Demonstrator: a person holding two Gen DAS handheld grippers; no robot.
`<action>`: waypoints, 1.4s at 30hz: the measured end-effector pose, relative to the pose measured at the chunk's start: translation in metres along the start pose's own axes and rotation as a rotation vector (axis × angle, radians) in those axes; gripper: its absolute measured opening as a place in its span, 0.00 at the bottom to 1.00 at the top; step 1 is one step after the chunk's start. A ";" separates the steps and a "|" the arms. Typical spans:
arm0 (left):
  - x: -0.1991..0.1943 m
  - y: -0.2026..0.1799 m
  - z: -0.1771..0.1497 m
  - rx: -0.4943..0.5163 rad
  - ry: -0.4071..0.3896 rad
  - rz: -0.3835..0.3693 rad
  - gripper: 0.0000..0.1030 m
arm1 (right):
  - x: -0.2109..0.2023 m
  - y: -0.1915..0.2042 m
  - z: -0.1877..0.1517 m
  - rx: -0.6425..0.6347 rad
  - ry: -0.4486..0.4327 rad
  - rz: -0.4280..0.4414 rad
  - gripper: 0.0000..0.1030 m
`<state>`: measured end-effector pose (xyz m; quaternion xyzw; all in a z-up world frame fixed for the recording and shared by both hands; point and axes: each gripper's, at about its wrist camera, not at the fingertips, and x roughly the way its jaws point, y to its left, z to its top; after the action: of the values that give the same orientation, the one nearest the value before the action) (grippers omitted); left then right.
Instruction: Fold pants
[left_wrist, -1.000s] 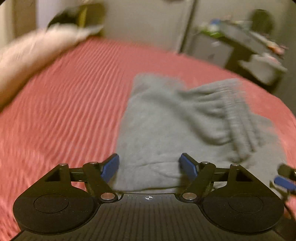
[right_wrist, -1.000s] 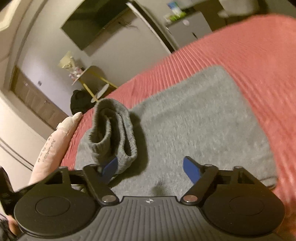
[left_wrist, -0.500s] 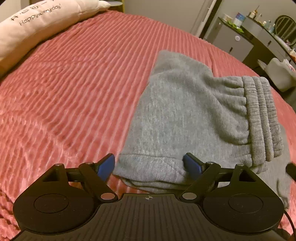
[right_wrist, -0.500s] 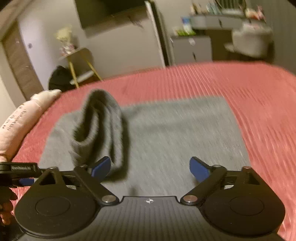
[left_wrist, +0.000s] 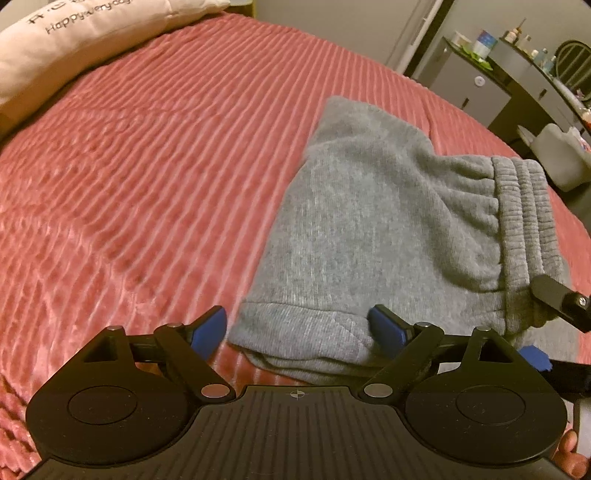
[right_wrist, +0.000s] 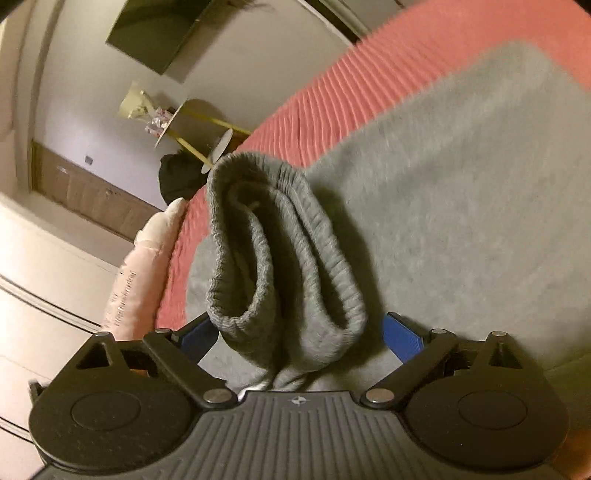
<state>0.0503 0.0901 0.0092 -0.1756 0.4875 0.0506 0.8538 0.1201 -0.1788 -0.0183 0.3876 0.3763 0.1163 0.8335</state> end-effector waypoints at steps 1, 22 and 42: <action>0.000 0.000 0.000 0.000 0.000 0.001 0.88 | 0.004 0.004 -0.002 -0.017 0.001 0.005 0.93; -0.020 0.005 -0.005 -0.021 -0.072 -0.049 0.89 | -0.029 0.044 -0.012 -0.101 -0.196 -0.025 0.40; -0.009 -0.006 -0.007 0.067 0.008 -0.076 0.87 | -0.059 -0.057 -0.008 0.204 -0.287 -0.136 0.64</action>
<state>0.0421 0.0828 0.0150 -0.1656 0.4854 0.0009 0.8585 0.0679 -0.2415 -0.0319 0.4565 0.2886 -0.0355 0.8409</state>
